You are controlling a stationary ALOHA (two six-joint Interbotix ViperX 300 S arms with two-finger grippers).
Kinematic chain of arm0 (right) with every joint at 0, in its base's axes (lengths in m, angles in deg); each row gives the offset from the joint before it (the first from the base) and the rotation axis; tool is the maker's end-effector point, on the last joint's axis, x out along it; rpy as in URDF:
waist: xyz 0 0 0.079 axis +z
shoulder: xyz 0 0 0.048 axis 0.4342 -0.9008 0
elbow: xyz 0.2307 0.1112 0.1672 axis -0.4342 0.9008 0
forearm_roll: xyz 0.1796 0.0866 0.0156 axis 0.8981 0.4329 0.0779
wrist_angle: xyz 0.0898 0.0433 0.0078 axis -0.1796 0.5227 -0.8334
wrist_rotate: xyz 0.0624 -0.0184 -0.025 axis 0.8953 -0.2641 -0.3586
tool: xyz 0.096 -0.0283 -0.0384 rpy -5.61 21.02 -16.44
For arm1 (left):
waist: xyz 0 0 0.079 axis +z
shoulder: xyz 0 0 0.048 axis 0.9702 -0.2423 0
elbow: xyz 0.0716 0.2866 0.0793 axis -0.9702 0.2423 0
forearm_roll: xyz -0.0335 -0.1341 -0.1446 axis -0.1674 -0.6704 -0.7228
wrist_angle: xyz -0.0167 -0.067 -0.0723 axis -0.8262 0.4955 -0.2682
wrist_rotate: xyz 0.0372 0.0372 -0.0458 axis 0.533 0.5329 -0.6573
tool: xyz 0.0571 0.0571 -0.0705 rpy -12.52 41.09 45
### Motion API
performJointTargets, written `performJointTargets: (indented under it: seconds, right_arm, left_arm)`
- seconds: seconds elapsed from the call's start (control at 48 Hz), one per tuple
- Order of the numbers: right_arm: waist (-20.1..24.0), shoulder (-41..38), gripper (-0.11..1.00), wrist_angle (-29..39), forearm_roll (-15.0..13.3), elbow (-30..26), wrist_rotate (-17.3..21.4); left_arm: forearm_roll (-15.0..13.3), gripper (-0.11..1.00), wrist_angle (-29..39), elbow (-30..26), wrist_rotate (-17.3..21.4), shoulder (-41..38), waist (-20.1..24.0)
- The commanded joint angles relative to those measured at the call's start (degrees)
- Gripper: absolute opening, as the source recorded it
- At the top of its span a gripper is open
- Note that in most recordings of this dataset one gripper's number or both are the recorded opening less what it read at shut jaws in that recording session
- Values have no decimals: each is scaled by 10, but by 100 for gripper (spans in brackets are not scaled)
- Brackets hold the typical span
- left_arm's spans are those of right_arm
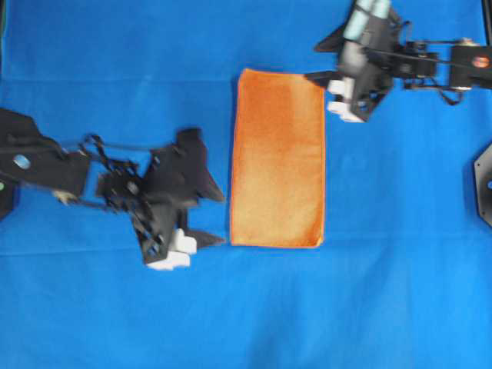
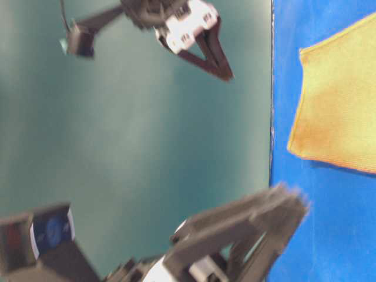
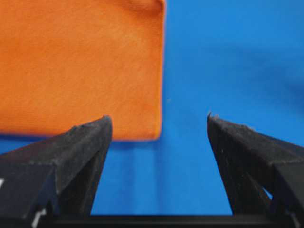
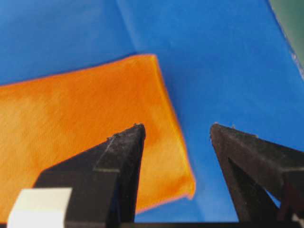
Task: Fold the orange towel.
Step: 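Withdraw both grippers to the sides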
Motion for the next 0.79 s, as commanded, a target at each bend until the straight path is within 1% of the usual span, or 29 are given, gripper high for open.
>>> performJointTargets:
  seconds: [0.0, 0.063, 0.125, 0.229, 0.334, 0.459, 0.584, 0.667, 0.771]
  right_arm:
    - [10, 55, 61, -15, 7, 29, 4]
    - [19, 90, 61, -27, 12, 56, 10]
    - [31, 127, 61, -38, 15, 82, 18]
    - [49, 184, 61, -55, 17, 120, 31]
    - [62, 234, 61, -74, 18, 156, 46]
    - [66, 266, 61, -98, 18, 196, 61]
    - [66, 273, 61, -136, 19, 229, 71]
    - [66, 270, 61, -147, 18, 232, 71]
    - [66, 266, 61, -146, 18, 228, 70]
  left_arm:
    - [1, 74, -21, 21, 0, 42, 19]
    - [2, 74, -53, 47, 2, 62, 37]
    - [4, 74, -102, 80, 8, 91, 56]
    - [5, 74, -166, 127, 36, 132, 80]
    - [4, 74, -212, 169, 60, 175, 99]
    - [4, 74, -242, 218, 70, 223, 116]
    - [4, 74, -258, 258, 72, 262, 121]
    - [1, 74, -272, 274, 71, 278, 123]
    - [1, 74, -272, 274, 71, 279, 123]
